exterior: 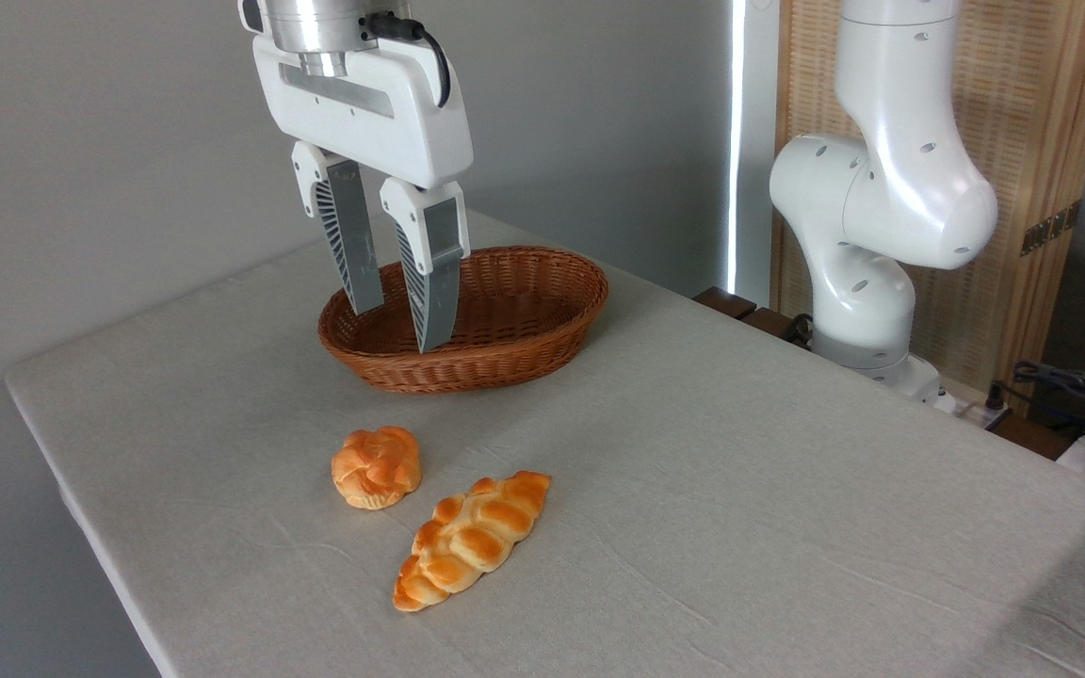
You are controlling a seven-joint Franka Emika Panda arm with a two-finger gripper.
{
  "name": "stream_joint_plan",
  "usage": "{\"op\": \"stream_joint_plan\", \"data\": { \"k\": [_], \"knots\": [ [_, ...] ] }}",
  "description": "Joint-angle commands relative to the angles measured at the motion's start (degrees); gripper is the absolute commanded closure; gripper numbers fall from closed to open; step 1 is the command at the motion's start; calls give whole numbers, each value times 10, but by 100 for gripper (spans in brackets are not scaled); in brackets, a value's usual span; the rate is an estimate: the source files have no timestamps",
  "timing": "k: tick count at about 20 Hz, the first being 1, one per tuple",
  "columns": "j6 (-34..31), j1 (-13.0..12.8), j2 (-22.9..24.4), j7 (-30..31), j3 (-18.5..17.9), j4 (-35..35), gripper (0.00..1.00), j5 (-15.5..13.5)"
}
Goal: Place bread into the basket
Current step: 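Move the open gripper from above the basket down toward the round roll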
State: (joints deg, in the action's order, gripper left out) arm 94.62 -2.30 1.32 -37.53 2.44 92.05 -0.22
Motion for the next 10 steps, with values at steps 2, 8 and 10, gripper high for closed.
{"op": "stream_joint_plan", "data": {
  "k": [2, 8, 10],
  "knots": [
    [57, -3, 9, -9, 5, 42, 0, -3],
    [106, -19, 0, -10, 17, 95, 0, -28],
    [124, -19, -8, -10, 25, 109, 0, -36]
  ]
}}
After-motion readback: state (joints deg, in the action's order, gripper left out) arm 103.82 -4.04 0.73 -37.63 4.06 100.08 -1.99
